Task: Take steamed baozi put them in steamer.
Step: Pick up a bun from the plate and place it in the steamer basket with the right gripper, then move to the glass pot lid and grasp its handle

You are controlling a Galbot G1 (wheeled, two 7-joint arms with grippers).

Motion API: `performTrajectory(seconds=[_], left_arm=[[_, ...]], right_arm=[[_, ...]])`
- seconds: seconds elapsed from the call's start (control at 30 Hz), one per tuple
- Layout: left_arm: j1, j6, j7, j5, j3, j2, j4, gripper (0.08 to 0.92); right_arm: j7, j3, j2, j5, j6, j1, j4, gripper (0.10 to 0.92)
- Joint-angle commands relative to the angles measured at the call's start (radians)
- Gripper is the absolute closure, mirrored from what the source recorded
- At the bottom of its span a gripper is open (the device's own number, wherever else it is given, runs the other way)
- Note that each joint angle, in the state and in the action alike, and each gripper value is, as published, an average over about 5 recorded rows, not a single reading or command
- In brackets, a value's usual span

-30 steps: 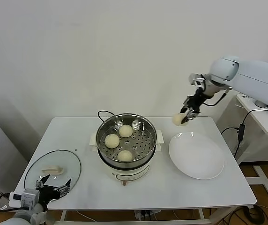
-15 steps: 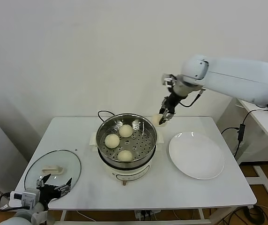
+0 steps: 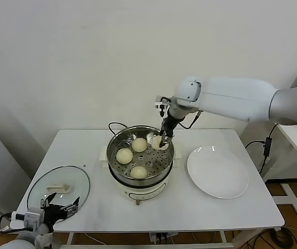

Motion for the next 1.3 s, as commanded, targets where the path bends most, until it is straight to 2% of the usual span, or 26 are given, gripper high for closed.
performTrajectory(seconds=[0.03,0.43,0.7,0.87,1.0,1.13,1.3], left_arm=[[-0.002,-0.001,0.001,-0.002,-0.001,0.002,0.006,0.177],[-0.004,-0.003,0.001,-0.002,-0.001,0.001,0.014,0.177],[-0.001,-0.004,0.001,-0.002,-0.001,-0.002,0.011,0.177],[0.001,-0.003,0.001,-0.001,-0.003,-0.002,0.009,0.177],[0.008,-0.002,0.000,0.003,-0.010,-0.010,0.004,0.177],[0.032,-0.003,0.000,0.007,-0.036,-0.034,-0.011,0.177],[0.013,0.009,-0.005,0.009,-0.039,-0.049,-0.016,0.177]], right_arm=[[0.090,0.016,0.045,0.000,-0.046,-0.096,-0.008,0.584],[0.116,0.023,0.045,-0.020,-0.062,-0.136,-0.007,0.563],[0.092,0.046,0.025,-0.010,-0.064,-0.103,-0.006,0.358],[0.060,0.100,-0.046,0.023,-0.057,-0.045,-0.004,0.231],[0.061,0.175,-0.155,0.080,-0.043,-0.003,0.000,0.205],[0.144,0.315,-0.263,0.135,-0.005,-0.062,0.005,0.203],[0.364,0.569,-0.424,0.124,0.095,-0.240,0.080,0.203]])
